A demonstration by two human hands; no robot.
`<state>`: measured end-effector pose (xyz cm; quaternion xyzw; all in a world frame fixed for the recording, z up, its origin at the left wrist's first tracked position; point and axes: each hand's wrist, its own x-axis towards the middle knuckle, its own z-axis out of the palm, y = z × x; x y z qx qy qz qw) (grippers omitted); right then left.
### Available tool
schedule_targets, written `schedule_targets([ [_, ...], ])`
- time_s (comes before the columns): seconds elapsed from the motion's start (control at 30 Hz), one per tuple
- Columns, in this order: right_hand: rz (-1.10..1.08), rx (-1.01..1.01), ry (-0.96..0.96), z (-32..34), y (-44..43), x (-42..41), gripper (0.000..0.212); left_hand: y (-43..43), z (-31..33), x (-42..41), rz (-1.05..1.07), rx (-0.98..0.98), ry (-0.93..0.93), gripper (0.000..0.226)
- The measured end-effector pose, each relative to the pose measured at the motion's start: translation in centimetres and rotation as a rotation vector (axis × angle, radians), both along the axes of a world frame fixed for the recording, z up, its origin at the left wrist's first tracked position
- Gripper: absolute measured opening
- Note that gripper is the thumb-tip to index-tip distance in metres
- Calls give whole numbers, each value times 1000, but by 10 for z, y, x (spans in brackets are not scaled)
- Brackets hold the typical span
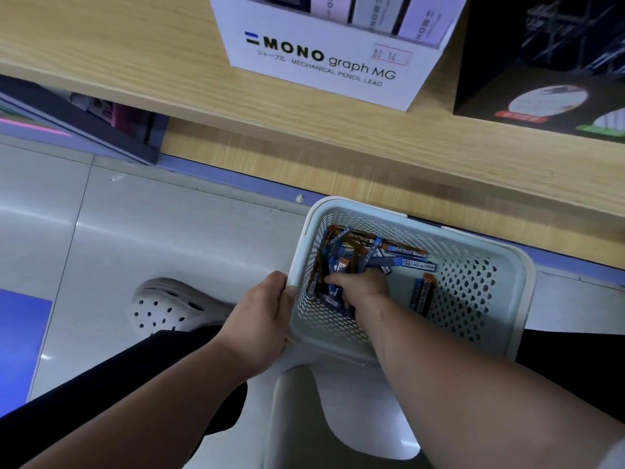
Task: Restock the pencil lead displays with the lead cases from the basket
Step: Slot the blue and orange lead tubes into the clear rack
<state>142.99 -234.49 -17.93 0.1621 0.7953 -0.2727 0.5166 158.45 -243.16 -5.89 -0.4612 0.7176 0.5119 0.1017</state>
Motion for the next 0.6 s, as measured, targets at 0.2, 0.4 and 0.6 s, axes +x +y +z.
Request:
schedule_targets([
  [0.2,109,-37,-17,3,1,-2,38,0,-1,0,-2,-13,5,30],
  [0.4,157,-91,-31,10,5,-13,25,0,-7,4,-1,-9,3,30],
  [0.6,165,-147,-93,30,13,-27,22,1,-4,1,-6,-20,12,31],
])
